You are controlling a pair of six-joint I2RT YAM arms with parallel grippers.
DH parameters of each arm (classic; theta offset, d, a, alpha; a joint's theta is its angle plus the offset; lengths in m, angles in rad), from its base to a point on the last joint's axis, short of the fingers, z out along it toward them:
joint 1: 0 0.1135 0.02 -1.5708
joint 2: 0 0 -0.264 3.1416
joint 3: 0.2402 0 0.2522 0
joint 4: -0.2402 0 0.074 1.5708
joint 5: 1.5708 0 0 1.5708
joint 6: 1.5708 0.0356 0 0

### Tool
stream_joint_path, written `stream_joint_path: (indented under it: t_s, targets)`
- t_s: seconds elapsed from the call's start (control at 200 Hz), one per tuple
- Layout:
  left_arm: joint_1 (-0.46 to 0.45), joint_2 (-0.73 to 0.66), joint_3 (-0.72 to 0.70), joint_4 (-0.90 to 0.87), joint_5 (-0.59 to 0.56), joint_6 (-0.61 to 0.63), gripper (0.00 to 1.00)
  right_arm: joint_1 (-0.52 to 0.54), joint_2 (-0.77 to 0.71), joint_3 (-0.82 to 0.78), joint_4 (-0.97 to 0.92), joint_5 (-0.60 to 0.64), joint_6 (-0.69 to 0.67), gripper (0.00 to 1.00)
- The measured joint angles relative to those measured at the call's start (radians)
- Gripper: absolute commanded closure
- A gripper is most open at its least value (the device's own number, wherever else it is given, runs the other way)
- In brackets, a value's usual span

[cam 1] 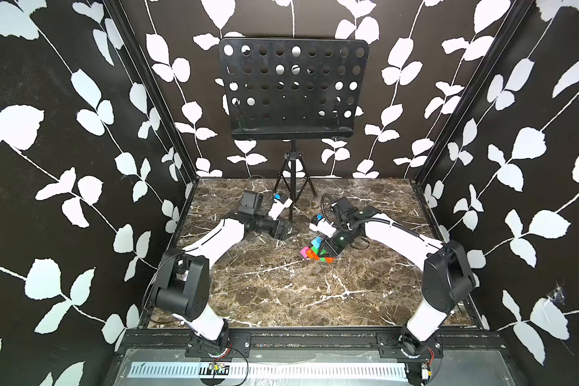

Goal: Assemble the letter y with lego
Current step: Assemble the lego brick with the lego brick, then place the lego brick at the center of the board.

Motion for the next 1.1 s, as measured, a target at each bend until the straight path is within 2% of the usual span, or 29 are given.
stream_joint_path:
  t_s: [0.105,0.2,0.395,0.46,0.62,0.93,1.095]
  targets:
    - [-0.018,-0.018,0.022,-0.095,0.002,0.272,0.24,-0.016,-0.001,-0.062,0.121,-0.063,0.172,0.76]
    - [-0.052,-0.019,0.021,-0.162,-0.024,0.463,0.22,-0.017,-0.002,-0.105,0.221,-0.109,0.300,0.76]
    - [-0.113,-0.016,0.007,-0.164,-0.089,0.655,0.18,-0.017,-0.002,-0.151,0.390,-0.176,0.479,0.77]
    - [-0.126,-0.013,0.003,-0.152,-0.105,0.685,0.15,-0.017,-0.002,-0.159,0.431,-0.191,0.525,0.77]
    - [-0.150,0.000,-0.005,-0.109,-0.146,0.718,0.15,-0.017,-0.002,-0.167,0.494,-0.215,0.594,0.77]
    - [-0.163,0.006,-0.035,-0.005,-0.176,0.676,0.21,-0.017,-0.020,-0.200,0.577,-0.240,0.673,0.77]
    - [-0.164,0.013,-0.036,0.020,-0.177,0.646,0.19,-0.020,-0.025,-0.209,0.617,-0.244,0.702,0.77]
